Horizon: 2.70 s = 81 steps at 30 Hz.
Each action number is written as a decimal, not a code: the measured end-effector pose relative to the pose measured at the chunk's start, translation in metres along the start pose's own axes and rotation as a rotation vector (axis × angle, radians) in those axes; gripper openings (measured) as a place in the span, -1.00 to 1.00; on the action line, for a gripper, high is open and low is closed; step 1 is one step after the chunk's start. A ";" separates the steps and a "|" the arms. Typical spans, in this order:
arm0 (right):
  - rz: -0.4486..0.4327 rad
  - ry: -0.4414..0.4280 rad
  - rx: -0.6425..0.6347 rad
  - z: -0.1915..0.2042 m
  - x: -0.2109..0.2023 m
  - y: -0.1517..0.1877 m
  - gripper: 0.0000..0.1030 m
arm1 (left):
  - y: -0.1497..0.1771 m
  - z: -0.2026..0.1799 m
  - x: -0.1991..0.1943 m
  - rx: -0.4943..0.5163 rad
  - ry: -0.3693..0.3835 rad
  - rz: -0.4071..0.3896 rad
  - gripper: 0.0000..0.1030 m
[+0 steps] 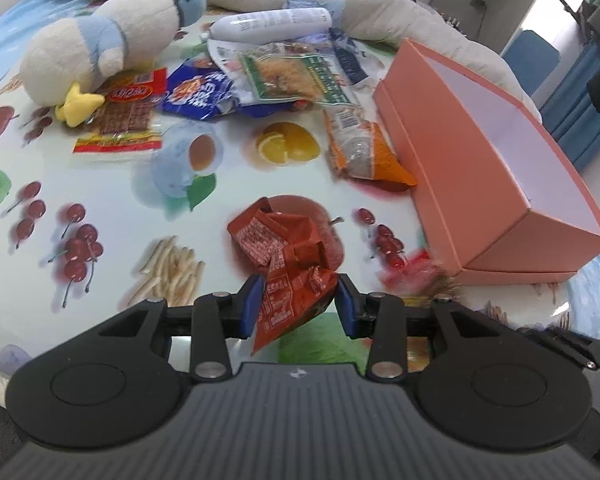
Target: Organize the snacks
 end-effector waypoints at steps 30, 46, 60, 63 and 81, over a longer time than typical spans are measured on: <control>0.060 -0.342 0.688 -0.068 0.036 0.025 -0.46 | 0.029 -0.038 0.015 0.155 0.060 0.011 -0.23; 0.089 -0.457 0.837 -0.068 0.049 0.021 -0.16 | 0.037 -0.026 0.025 0.124 0.059 0.023 -0.23; 0.090 -0.507 0.829 -0.070 0.064 0.011 -0.17 | 0.037 -0.025 0.027 0.114 0.063 0.027 -0.22; 0.097 -0.562 0.914 -0.078 0.066 0.017 -0.17 | 0.037 -0.025 0.027 0.109 0.065 0.027 -0.22; 0.129 -0.834 1.211 -0.069 0.050 0.038 -0.11 | 0.038 -0.026 0.028 0.115 0.062 0.024 -0.22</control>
Point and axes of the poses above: each gripper's, at about its wrist camera, not at the fingertips, and x roughly the way its jaws point, z to its left, y to its underside, the point moved 7 cm from there along x, roughly the way its jaws point, and after that the axes turned 4 degrees about -y, right-handed, at the moved point
